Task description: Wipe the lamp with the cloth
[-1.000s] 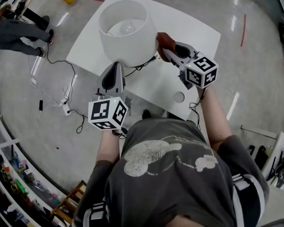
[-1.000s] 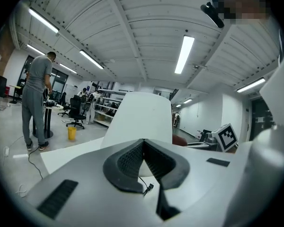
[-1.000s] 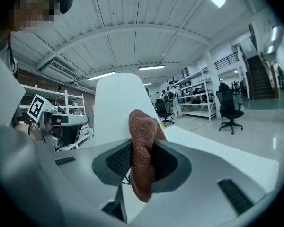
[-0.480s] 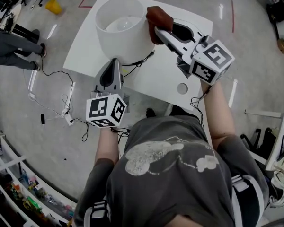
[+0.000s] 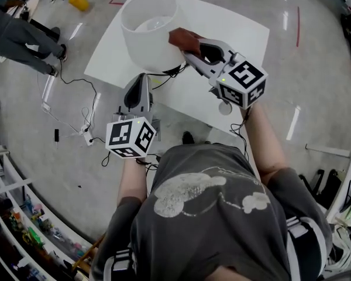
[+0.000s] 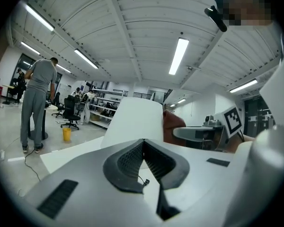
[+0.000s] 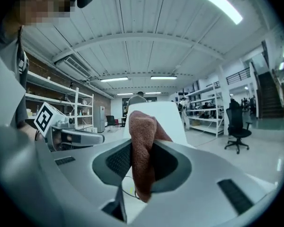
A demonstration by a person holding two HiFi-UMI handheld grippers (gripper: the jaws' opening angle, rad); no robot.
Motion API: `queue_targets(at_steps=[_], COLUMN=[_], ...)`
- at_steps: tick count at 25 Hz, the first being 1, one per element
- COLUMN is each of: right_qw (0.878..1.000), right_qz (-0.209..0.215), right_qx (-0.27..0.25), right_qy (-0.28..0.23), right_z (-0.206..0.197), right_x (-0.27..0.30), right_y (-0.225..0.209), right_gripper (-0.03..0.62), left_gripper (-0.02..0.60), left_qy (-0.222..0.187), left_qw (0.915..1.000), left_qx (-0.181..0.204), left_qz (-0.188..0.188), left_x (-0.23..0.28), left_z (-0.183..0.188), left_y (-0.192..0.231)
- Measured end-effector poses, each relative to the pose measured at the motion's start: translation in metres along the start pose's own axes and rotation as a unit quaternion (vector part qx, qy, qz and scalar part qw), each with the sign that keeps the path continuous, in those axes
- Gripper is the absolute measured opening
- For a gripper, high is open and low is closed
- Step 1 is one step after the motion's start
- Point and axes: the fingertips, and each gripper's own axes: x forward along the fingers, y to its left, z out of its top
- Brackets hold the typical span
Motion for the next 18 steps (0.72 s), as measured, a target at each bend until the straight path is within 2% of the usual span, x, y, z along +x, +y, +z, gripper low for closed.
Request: queue_targets(at_steps=[11, 14, 18], right_qw=[0.995, 0.994, 0.995], right_qz=[0.024, 0.030, 0.030], right_qx=[0.060, 0.068, 0.070], right_qy=[0.072, 0.077, 0.065], right_z=[-0.090, -0.098, -0.089], right_x=[-0.008, -0.017, -0.023], right_y=[0.015, 0.020, 0.027], right_gripper=[0.097, 0.096, 0.096], left_gripper=[0.008, 0.008, 0.008], left_qy=[0.022, 0.023, 0.016], left_qw=[0.9994, 0.9991, 0.9990], left_qx=[0.005, 0.003, 0.002], left_qz=[0.026, 0.037, 0.043], left_x=[-0.032, -0.041, -0.052], left_z=[-0.017, -0.020, -0.015], left_y=[-0.028, -0.033, -0.032])
